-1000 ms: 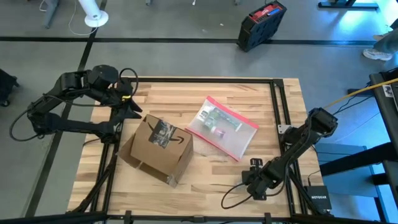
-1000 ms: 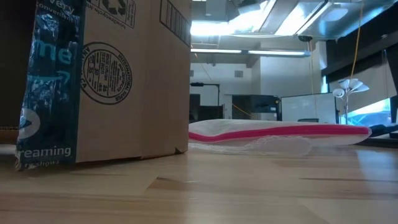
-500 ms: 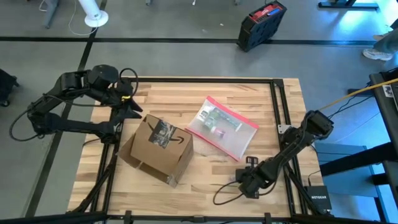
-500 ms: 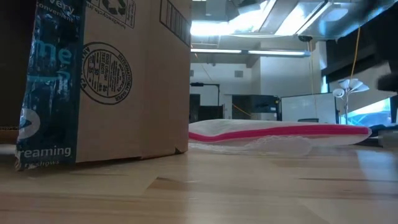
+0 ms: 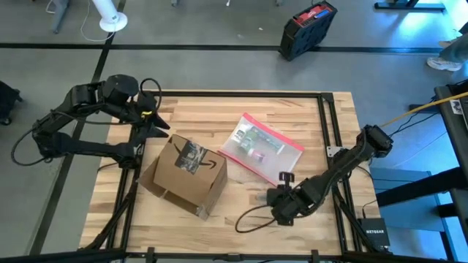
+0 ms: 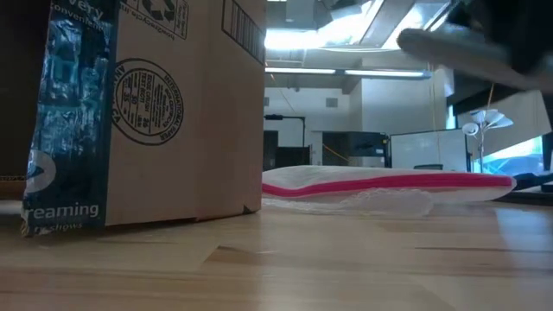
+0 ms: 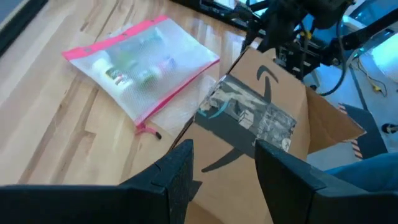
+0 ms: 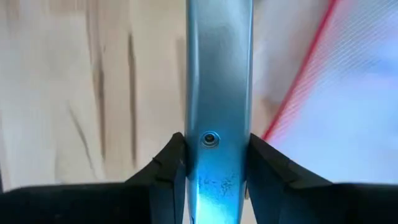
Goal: Unpack boxes
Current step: Break down the cardboard box with the gray cutter until it is fully flat
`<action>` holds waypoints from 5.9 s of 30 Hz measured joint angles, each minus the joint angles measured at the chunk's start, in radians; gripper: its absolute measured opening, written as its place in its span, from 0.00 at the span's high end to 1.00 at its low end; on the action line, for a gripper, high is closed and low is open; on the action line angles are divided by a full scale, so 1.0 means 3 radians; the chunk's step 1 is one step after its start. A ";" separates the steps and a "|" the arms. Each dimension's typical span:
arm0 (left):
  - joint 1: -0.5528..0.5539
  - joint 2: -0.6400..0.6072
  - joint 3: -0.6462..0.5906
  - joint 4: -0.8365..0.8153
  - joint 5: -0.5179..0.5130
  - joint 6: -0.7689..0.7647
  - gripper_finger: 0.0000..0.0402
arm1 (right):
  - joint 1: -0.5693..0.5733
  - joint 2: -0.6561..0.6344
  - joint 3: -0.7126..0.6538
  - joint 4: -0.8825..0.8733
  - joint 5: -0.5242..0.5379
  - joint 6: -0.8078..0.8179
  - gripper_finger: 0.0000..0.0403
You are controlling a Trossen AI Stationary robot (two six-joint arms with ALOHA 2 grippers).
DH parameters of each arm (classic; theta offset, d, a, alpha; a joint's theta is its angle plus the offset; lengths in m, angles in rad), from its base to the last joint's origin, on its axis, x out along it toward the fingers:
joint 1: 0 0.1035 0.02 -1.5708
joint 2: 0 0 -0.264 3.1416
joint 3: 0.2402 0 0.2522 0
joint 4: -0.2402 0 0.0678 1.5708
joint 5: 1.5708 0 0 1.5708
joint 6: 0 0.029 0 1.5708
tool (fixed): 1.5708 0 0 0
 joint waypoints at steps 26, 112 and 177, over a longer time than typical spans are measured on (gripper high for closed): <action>0.0001 0.0121 0.0394 0.1528 0.0581 0.0188 0.60 | -0.1143 -0.0014 0.2525 0.0012 0.0202 -0.2029 0.71; 0.0147 0.1552 0.0390 0.4677 0.2777 -0.1925 0.61 | -0.2302 0.0412 0.2684 0.3184 -0.2561 -0.2153 0.69; -0.0076 0.1572 0.0394 0.4781 0.2433 -0.1745 0.61 | -0.2274 0.0497 0.2949 0.3466 -0.2805 -0.1812 0.69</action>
